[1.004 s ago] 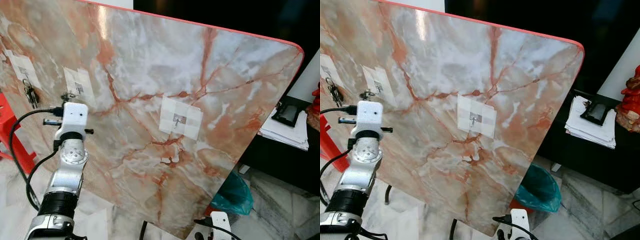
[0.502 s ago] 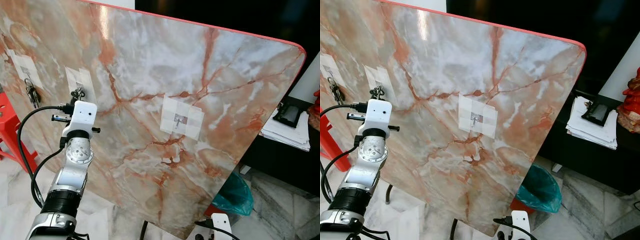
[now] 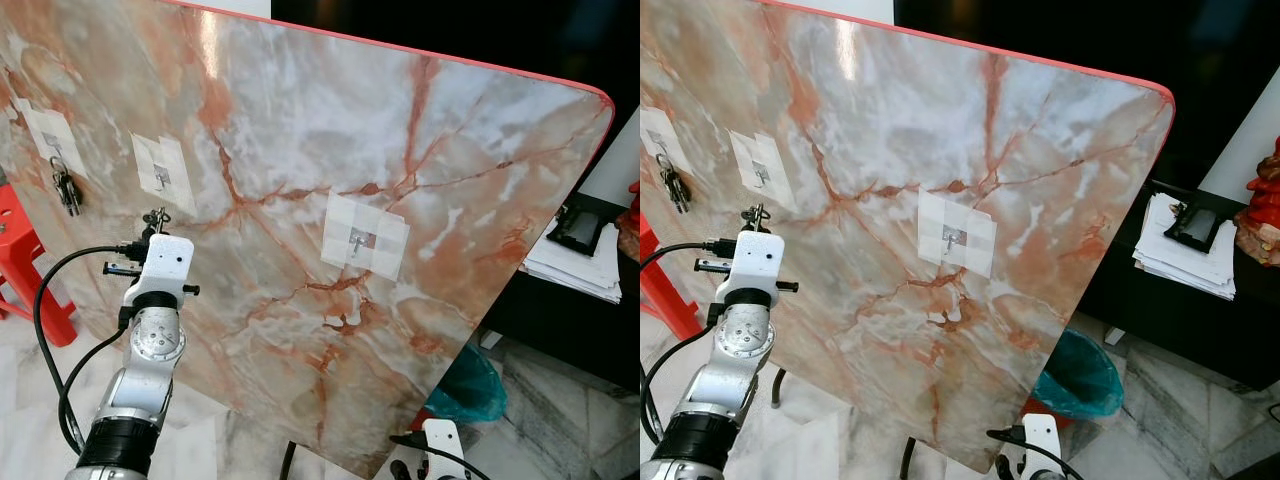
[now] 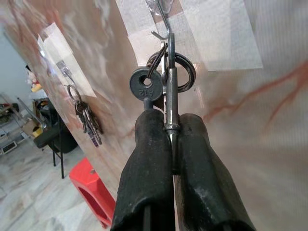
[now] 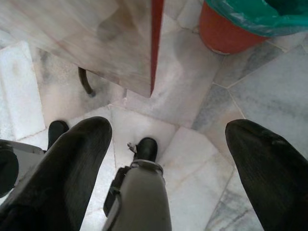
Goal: Hang keys on a hook
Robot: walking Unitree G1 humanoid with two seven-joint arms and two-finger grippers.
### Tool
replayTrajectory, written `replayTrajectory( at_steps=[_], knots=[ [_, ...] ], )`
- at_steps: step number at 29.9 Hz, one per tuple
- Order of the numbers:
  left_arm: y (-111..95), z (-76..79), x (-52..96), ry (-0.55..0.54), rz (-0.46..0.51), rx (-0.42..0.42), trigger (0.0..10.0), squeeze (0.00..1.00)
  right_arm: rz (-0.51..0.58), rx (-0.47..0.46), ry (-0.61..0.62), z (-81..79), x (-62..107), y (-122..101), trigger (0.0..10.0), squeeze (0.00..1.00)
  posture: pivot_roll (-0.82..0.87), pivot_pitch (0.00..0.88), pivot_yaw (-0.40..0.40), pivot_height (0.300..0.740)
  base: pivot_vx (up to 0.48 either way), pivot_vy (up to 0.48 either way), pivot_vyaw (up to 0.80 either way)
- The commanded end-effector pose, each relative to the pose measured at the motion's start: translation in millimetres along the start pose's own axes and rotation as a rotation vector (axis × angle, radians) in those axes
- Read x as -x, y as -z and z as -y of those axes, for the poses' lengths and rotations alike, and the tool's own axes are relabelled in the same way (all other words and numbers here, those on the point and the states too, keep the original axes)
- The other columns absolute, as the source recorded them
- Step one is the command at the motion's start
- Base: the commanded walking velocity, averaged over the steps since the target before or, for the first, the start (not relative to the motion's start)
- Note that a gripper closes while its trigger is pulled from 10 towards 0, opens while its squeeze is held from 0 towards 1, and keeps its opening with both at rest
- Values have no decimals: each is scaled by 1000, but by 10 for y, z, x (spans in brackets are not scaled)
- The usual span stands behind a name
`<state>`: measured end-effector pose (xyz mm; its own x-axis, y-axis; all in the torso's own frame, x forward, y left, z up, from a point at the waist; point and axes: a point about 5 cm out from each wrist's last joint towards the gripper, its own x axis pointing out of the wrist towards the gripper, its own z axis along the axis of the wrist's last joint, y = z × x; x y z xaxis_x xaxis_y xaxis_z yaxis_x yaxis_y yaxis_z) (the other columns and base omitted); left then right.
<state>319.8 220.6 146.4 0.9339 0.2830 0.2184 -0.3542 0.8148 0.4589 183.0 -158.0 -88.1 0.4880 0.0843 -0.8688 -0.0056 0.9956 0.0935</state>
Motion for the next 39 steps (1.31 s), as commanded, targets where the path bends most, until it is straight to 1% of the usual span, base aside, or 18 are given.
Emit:
replayTrajectory(
  at_steps=[1,4,5,6,9,10,12,14,17,22,23,29,35,39],
  knots=[
    [-63,8,6,-11,28,-16,10000,0,1,-13,15,68,11,11,10000,0,162,0,-116,740,0,0,0],
    [-109,-62,-12,-69,51,-25,10000,0,2,-14,15,69,11,12,10000,0,160,0,-116,740,0,0,0],
    [-138,-139,-23,-124,67,-35,10000,0,1,-14,15,65,11,14,10000,0,159,0,-115,740,0,0,0],
    [-138,-139,-23,-124,67,-35,10000,0,1,-14,15,65,11,14,10000,0,159,0,-115,740,0,0,0],
    [-181,-252,-27,-180,84,-50,10000,0,1,-15,14,64,11,17,10000,0,161,0,-116,740,0,0,0],
    [-184,-268,-28,-188,85,-55,10000,0,1,-15,14,63,11,17,10000,0,162,0,-116,740,0,0,0],
    [-175,-369,-47,-231,74,-74,10000,0,-1,-15,12,60,10,21,10000,0,164,0,-116,740,0,0,0],
    [-156,-412,-65,-243,63,-95,10000,0,-1,-13,10,56,10,24,10000,0,165,0,-116,740,0,0,0],
    [-134,-418,-88,-243,50,-100,10000,0,-1,-14,9,56,10,22,10000,0,163,0,-115,740,0,0,0],
    [-118,-385,-136,-219,34,-106,10000,0,-1,-15,10,64,12,25,10000,0,159,0,-116,740,0,0,0],
    [-109,-361,-178,-199,22,-113,10000,0,-1,-15,11,72,13,30,10000,0,159,0,-116,740,0,0,0],
    [-115,-316,-262,-175,12,-125,10000,0,-4,-13,12,87,17,42,10000,0,156,0,-118,740,0,0,0],
    [-117,-253,-324,-153,2,-124,10000,0,-3,-13,14,96,18,38,10000,0,152,0,-119,740,0,0,0],
    [-131,-217,-337,-143,7,-126,10000,0,-3,-13,15,96,18,41,10000,0,151,0,-119,740,0,0,0]
  ],
)
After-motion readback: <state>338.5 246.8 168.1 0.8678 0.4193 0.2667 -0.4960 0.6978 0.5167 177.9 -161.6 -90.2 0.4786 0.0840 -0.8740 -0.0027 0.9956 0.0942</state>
